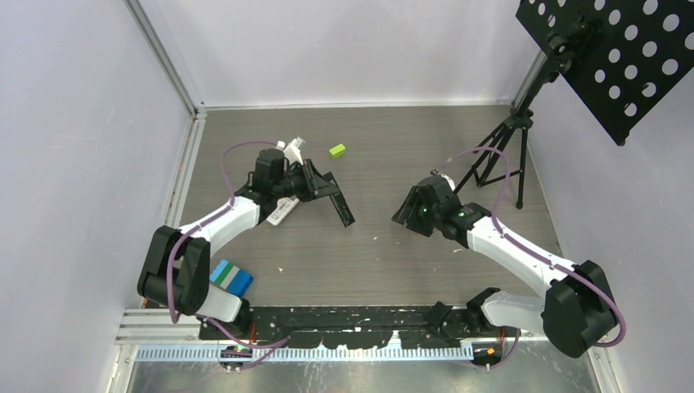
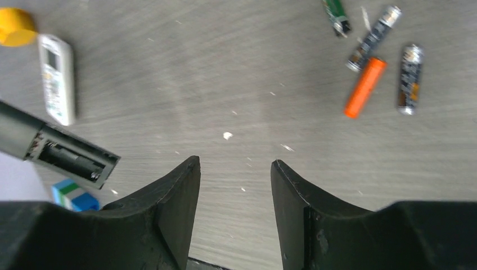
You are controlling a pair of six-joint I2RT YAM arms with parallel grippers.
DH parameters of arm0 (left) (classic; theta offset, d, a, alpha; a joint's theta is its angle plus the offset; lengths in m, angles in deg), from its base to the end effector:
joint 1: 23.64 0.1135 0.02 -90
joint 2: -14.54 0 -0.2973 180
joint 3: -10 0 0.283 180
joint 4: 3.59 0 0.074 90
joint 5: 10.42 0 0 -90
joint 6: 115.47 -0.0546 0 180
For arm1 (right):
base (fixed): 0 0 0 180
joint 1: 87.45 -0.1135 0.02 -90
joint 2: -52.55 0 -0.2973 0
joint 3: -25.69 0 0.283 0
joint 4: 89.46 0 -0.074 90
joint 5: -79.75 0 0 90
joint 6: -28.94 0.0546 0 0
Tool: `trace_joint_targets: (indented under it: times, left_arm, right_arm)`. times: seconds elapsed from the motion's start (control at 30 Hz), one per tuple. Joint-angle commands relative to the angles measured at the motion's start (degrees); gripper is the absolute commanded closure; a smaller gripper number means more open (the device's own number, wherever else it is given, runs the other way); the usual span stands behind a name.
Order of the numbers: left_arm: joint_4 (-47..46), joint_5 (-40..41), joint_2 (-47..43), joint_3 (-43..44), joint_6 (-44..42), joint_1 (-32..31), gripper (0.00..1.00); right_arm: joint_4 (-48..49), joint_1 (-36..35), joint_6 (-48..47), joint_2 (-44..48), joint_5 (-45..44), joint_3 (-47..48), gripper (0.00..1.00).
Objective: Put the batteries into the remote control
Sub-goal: Remove the battery cover from the remote control, then place the remote control at the center of the board.
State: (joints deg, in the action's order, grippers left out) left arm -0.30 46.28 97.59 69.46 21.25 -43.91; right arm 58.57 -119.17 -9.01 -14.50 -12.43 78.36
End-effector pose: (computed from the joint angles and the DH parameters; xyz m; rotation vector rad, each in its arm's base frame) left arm 0.3180 -0.1494 0.2413 -0.1091 2.2190 -1.2857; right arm 0.2282 0.1386 0.2240 0.4559 2.4357 0.6274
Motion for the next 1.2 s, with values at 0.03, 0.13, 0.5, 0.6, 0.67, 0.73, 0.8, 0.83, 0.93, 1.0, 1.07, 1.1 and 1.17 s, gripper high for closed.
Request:
trace_joint_targets:
  times: [0.03,0.13,0.5,0.6,0.67,0.73,0.8,0.83,0.93,1.0,1.07,1.1,1.17]
  left_arm:
    - [0.9,-0.7,-3.8,-1.6,-6.3,-3.8,1.00]
    - [0.6,-0.5,-3.7,-2.4,-8.1,-7.3,1.00]
    - [-5.7,-1.6,5.5,-3.2,-4.0,-17.0,1.00]
    - [-3.9,2.9,8.0,-3.0,-1.6,-17.5,0.99]
    - [-4.3,6.3,9.1,-4.0,0.3,-17.5,0.93]
    - [-5.8,9.3,10.1,-5.5,2.5,-17.5,0.86]
    - [-7.3,11.2,11.0,-6.6,4.1,-17.5,0.79]
    - [-7.7,12.2,11.2,-7.0,4.8,-17.5,0.75]
    - [-7.4,15.2,10.8,-8.5,6.0,-17.5,0.61]
    - [-5.4,17.5,9.3,-9.2,6.2,-17.4,0.50]
    - [-1.4,20.3,7.5,-9.4,5.9,-17.5,0.38]
    - [0.9,21.6,6.6,-9.2,5.4,-17.4,0.34]
    - [6.5,24.0,4.8,-8.8,4.6,-17.5,0.28]
  right_arm:
    - [-20.7,0.2,-4.0,-2.6,-3.4,6.3,0.44]
    - [-27.1,0.3,-4.3,-2.0,-6.6,6.9,0.37]
    - [-14.3,0.5,-7.4,9.4,9.8,-0.6,0.31]
    - [-17.2,0.6,-5.3,8.9,4.6,-0.4,0.32]
    - [-19.7,0.6,-5.0,6.9,2.5,0.3,0.33]
    - [-20.3,0.6,-4.5,5.0,2.4,0.2,0.34]
    - [-19.3,0.6,-3.7,3.9,2.5,-0.6,0.35]
    - [-18.5,0.6,-3.2,3.6,2.6,-1.1,0.35]
    - [-17.5,0.6,-1.9,3.5,2.4,-2.4,0.35]
    - [-17.8,0.6,-1.4,3.3,0.4,-2.6,0.35]
    - [-19.4,0.6,-1.3,3.0,-0.9,-2.3,0.35]
    - [-20.4,0.6,-1.4,2.9,-1.8,-2.1,0.35]
    - [-23.4,0.6,-1.7,2.4,-3.9,-1.3,0.35]
